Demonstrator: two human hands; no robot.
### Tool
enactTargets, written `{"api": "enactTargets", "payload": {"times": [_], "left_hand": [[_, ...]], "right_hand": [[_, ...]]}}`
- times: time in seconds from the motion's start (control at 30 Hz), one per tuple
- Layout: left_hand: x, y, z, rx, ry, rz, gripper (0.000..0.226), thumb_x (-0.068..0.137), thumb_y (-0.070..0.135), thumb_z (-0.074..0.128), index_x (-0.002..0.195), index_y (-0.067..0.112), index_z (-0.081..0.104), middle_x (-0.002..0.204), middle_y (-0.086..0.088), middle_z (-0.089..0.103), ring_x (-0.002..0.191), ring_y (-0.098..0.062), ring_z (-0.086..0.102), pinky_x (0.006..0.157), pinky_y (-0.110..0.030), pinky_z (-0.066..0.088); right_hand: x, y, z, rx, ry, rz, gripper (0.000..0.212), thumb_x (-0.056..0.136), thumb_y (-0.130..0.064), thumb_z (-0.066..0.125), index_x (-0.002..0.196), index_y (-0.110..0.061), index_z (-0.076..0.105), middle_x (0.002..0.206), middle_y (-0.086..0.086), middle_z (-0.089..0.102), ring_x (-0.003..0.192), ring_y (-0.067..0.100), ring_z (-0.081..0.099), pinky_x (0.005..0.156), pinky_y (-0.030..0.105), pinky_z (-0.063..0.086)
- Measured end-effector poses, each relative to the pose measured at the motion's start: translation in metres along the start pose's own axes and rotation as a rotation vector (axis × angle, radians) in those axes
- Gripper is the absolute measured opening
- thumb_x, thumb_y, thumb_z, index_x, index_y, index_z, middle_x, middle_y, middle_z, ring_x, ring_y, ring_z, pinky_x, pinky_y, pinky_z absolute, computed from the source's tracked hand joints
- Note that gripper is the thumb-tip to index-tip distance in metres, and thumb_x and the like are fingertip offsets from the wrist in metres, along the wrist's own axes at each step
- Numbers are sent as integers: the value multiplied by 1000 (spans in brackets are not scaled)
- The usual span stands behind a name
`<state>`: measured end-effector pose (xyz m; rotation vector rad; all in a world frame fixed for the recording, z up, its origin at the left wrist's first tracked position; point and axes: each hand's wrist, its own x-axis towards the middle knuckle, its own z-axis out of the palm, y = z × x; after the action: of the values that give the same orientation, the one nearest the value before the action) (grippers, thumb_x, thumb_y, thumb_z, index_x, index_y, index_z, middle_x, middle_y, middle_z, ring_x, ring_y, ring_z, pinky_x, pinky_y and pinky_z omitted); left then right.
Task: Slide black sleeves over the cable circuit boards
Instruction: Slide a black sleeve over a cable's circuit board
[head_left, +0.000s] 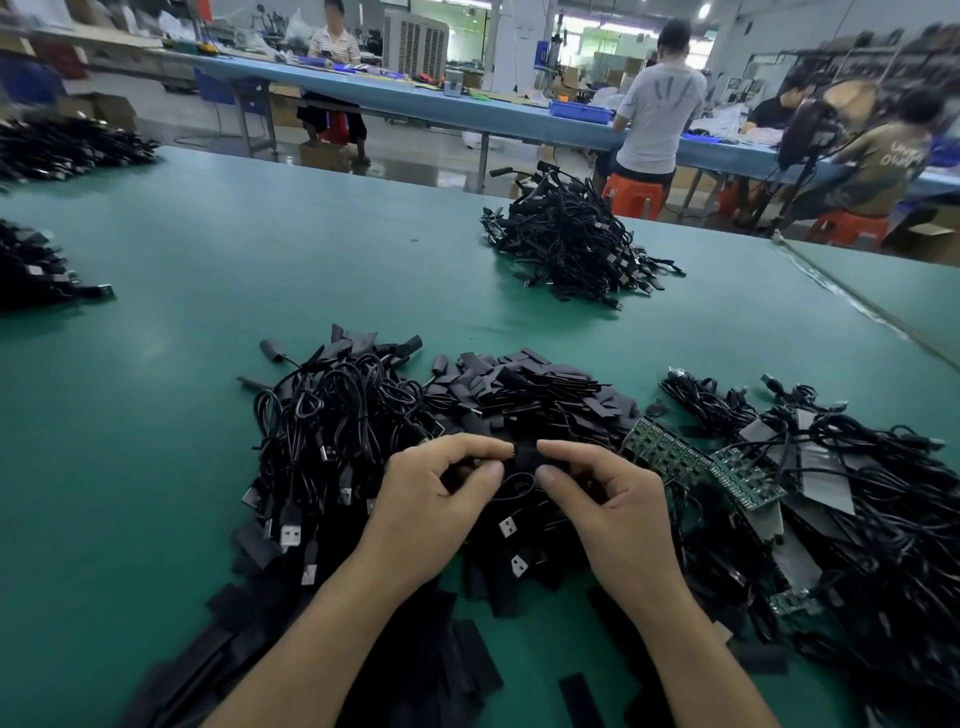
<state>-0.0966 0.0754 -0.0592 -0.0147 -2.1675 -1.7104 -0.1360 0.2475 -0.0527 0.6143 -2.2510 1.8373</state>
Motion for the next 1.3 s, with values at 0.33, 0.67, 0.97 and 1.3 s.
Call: {"api": "enactTargets", "payload": {"times": [0.33,0.67,0.97,1.3], "left_hand": [[0,2,1,-18,-78,5,14,89,11,74,84,25,76,65,12,68,57,-1,57,55,-14,43],[0,3,0,-40,-56,-24,22,96,11,63,93,29,75,77,9,72,65,-1,63,64,-14,49],[-2,5,-2,-53,-81,-50,20,97,5,61,101,24,68,82,9,73,73,1,65,71,-14,50],[-1,6,-2,-34,-83,-94,29,98,6,57,99,29,75,78,13,71,70,2,62,69,-13,49]], "right_hand": [[-3,3,3,-153,-46,-114,48,75,-17,85,112,-44,70,98,-15,72,94,9,69,80,20,54],[-2,6,1,-246,33,-166,33,74,-20,84,105,-26,76,94,-11,72,89,5,68,78,14,51],[-1,8,-4,-44,24,19,23,75,-20,83,92,-34,79,89,-13,75,88,7,71,78,18,53],[-2,7,-5,-77,-52,46,25,76,-15,84,89,-36,76,87,-16,75,86,4,71,78,18,53]]}}
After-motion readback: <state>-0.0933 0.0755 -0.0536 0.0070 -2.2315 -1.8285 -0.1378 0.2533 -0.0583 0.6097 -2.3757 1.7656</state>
